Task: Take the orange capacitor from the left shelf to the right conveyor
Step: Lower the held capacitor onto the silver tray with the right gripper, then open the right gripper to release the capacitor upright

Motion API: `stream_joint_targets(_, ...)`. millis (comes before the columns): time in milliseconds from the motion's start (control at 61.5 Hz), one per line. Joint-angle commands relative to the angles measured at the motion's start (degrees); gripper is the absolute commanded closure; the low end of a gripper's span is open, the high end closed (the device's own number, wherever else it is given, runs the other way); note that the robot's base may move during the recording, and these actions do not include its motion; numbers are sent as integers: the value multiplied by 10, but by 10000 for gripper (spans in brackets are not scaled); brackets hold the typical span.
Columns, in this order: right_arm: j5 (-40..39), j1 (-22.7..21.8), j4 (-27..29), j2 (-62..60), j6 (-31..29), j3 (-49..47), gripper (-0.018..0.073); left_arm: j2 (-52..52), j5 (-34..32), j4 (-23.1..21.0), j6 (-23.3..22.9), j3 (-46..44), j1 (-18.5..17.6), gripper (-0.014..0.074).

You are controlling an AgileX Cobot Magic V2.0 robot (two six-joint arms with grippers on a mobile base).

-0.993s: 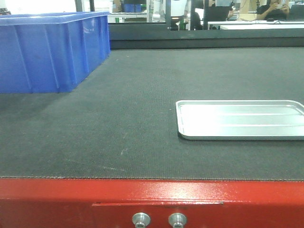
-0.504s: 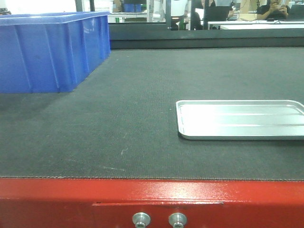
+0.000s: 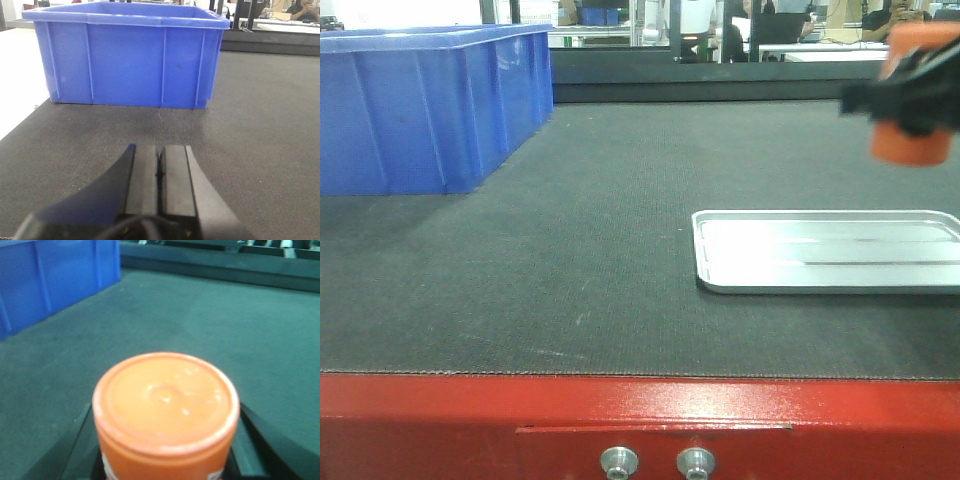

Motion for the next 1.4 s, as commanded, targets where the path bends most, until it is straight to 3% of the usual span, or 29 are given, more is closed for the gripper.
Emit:
stream_joint_targets(0, -105, -1, -25, 33, -6, -12, 510, -7, -51, -1, -1, -3, -4, 723)
stream_joint_targets(260, -157, -6, -26, 146, -6, -26, 510, -7, -51, -1, -1, -3, -4, 723)
stream_joint_targets(765, -178, -8, -26, 193, -6, -29, 493, -7, -51, -1, -1, -3, -4, 723)
stream_joint_targets(895, -178, -8, -26, 193, -6, -29, 351, -7, -51, -1, -1, -3, -4, 723)
stream_joint_targets(1025, -178, -8, -26, 193, -6, -29, 89, -7, -51, -1, -1, -3, -4, 723)
stream_joint_targets(1107, -176, -8, -26, 191, -6, -27, -24, -7, -51, -1, -1, -3, -4, 723)
stream_joint_targets(1383, -82, -8, -26, 117, 3, -26, -54, -7, -51, -1, -1, -3, -4, 723)
